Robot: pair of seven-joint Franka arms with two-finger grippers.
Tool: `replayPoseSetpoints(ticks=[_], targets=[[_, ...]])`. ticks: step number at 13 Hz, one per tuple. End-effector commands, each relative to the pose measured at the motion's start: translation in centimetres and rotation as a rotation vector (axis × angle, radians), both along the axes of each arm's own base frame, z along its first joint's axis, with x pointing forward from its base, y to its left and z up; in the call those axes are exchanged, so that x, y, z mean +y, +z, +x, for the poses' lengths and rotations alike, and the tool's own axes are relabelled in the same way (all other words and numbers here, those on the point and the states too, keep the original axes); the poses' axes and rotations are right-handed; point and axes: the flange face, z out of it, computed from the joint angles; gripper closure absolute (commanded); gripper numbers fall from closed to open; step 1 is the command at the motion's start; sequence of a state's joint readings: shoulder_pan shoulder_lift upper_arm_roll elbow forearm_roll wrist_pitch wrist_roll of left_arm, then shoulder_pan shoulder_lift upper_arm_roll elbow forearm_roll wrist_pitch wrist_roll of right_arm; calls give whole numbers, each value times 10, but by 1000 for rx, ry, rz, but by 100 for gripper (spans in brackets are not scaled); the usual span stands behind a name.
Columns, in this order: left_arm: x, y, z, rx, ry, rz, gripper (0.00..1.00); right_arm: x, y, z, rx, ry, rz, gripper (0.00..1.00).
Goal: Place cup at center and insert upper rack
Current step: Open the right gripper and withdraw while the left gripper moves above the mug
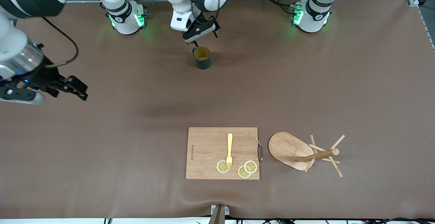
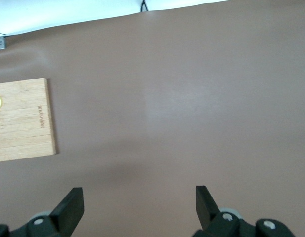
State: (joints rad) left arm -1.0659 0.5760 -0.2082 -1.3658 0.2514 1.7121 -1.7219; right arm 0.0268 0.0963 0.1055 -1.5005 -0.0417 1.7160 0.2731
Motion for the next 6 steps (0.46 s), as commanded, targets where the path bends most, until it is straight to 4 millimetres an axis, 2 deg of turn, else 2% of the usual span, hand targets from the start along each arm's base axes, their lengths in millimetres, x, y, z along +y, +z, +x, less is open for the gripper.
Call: replayPoseSetpoints(ticks=[1,3,6], targets=[[-35,-38,-45,-120,101,-25,0,-27,16,-14,10,6,6,0],[-47,-57,-62,-160,202,-70,6,-47,22,-24,19,14,35,0],[-55,-92,-85,-214,328,-69,13,-56,8,-34,27,1,42,0]])
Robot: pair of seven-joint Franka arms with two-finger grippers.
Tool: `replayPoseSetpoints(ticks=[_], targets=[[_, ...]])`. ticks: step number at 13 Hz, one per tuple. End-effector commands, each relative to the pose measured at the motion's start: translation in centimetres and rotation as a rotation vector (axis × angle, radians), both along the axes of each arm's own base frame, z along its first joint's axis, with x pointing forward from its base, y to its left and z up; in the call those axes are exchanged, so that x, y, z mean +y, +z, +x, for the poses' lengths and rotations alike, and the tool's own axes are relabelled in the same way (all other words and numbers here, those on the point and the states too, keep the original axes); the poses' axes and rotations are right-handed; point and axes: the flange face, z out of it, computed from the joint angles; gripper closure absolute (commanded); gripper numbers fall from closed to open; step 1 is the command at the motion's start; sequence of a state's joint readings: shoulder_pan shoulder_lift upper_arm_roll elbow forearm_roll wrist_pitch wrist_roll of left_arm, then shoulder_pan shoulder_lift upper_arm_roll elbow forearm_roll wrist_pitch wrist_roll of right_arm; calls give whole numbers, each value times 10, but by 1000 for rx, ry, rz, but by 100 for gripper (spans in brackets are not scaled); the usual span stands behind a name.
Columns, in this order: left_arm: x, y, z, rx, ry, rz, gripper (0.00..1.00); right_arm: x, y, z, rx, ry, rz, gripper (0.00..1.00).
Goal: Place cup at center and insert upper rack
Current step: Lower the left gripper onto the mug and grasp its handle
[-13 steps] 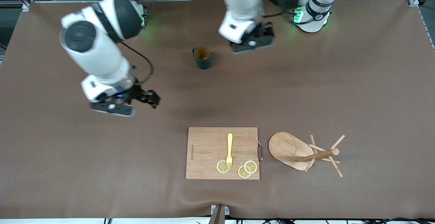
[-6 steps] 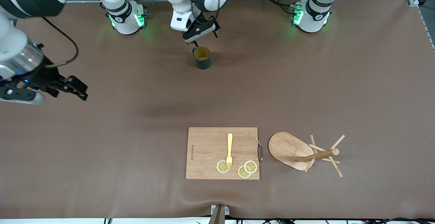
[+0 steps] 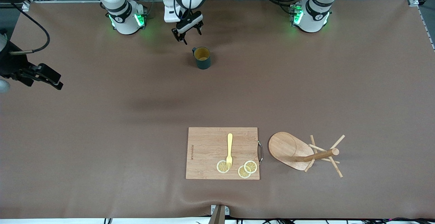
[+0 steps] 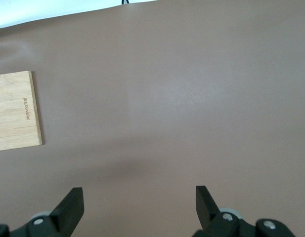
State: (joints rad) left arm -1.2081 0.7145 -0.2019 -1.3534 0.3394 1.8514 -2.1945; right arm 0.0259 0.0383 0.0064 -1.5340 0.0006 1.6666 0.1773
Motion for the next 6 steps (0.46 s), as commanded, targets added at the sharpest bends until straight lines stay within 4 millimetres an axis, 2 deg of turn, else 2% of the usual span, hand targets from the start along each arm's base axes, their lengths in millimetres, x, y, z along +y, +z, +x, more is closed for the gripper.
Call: replayPoseSetpoints(ticks=[1,3,5,6], targets=[[-9,-17,-9,-83,85,-9,15,-12,-9,-19,-1,-8,26,0],[-9,-31,-13,-93,119,3,22,-29,-14,-28,-4,0,48,0],[-11,-38,-27,-112,89,13,27,-42,-14,-31,2,-9,52,0],[-10,-38,-26,-117,91,14,27,-42,-11,-33,2,-8,50,0]])
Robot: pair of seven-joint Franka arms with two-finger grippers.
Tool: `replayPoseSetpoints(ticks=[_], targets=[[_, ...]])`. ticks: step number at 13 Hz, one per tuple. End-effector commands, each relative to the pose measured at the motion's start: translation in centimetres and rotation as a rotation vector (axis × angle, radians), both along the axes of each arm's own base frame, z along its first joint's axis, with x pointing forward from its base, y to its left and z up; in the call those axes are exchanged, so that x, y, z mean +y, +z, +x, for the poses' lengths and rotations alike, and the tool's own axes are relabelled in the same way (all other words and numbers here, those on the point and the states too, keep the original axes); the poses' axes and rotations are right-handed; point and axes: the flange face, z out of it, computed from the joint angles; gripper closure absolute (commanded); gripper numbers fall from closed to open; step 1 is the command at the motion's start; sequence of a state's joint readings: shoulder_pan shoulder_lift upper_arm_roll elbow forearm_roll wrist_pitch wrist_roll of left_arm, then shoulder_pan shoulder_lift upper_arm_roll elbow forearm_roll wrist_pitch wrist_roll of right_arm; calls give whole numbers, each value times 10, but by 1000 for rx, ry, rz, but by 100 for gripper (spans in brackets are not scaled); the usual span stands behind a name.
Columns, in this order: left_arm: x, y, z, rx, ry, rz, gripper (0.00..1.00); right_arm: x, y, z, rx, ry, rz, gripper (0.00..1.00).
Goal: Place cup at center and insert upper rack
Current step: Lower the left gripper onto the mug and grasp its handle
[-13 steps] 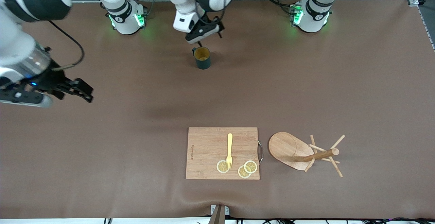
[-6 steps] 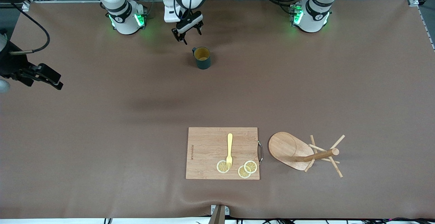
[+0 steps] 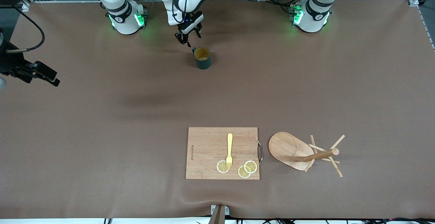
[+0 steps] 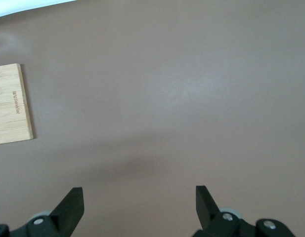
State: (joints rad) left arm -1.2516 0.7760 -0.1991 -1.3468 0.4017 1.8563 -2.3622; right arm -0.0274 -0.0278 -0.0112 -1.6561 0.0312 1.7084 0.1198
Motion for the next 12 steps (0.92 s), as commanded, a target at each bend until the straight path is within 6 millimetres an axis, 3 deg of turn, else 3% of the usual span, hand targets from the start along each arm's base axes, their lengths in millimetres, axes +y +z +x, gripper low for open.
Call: replayPoseSetpoints(ticks=[1,2,4,6,12], targets=[[-4,2,6,-51,12,-8,27,-4,10,-17,0,9,25,0],[-4,3,14,-61,21,-11,27,-3,21,-18,-6,12,25,0],[-9,14,25,-77,35,-37,28,-5,25,-19,-9,12,14,0],[-11,8,31,-102,26,-53,30,-9,42,-18,-45,34,7,0],[-12,-11,28,-93,62,-62,32,-5,43,-17,-51,41,8,0]])
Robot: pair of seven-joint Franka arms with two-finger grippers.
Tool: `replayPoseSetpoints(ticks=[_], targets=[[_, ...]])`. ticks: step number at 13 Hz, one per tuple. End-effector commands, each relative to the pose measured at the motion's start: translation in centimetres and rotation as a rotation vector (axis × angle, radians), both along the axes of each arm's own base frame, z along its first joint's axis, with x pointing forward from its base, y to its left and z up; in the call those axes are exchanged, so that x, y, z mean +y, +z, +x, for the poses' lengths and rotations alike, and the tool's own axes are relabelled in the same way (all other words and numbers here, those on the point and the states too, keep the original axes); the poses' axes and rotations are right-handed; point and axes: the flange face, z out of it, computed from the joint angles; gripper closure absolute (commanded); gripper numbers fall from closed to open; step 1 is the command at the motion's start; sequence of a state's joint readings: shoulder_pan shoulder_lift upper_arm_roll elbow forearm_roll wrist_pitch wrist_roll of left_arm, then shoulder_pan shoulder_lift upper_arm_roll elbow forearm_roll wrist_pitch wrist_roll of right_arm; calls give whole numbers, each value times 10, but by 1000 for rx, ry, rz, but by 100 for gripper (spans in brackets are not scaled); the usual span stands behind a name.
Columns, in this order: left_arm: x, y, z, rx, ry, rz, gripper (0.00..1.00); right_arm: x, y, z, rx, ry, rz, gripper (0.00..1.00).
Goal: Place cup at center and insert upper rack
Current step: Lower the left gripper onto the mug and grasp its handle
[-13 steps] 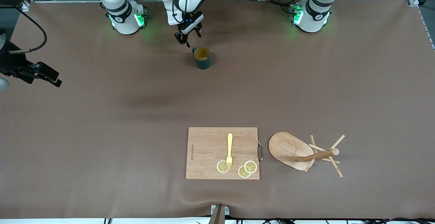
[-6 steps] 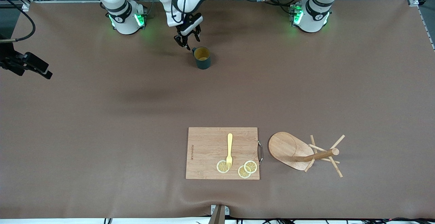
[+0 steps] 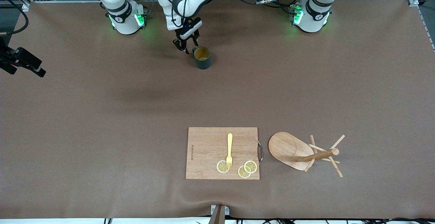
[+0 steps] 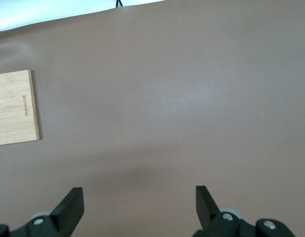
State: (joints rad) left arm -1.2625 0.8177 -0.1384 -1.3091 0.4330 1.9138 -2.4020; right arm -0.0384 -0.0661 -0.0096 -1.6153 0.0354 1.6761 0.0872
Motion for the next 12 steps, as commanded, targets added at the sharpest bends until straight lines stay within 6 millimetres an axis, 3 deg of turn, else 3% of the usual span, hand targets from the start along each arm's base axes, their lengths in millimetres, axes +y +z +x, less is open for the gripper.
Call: replayPoseSetpoints(ticks=[1,4,6,10,12], targets=[[-5,0,-1,-21,22,-15,33,-2,5,-4,-3,16,9,0],[-4,-15,-3,-15,32,-4,36,-2,5,-3,-10,14,13,0],[-4,-19,-3,-16,53,-5,43,-1,5,-1,-17,12,18,0],[-5,-17,-4,-5,68,-16,64,-2,4,1,-23,1,21,0],[-5,-19,-5,-1,67,-22,81,-2,5,0,-25,1,21,0]])
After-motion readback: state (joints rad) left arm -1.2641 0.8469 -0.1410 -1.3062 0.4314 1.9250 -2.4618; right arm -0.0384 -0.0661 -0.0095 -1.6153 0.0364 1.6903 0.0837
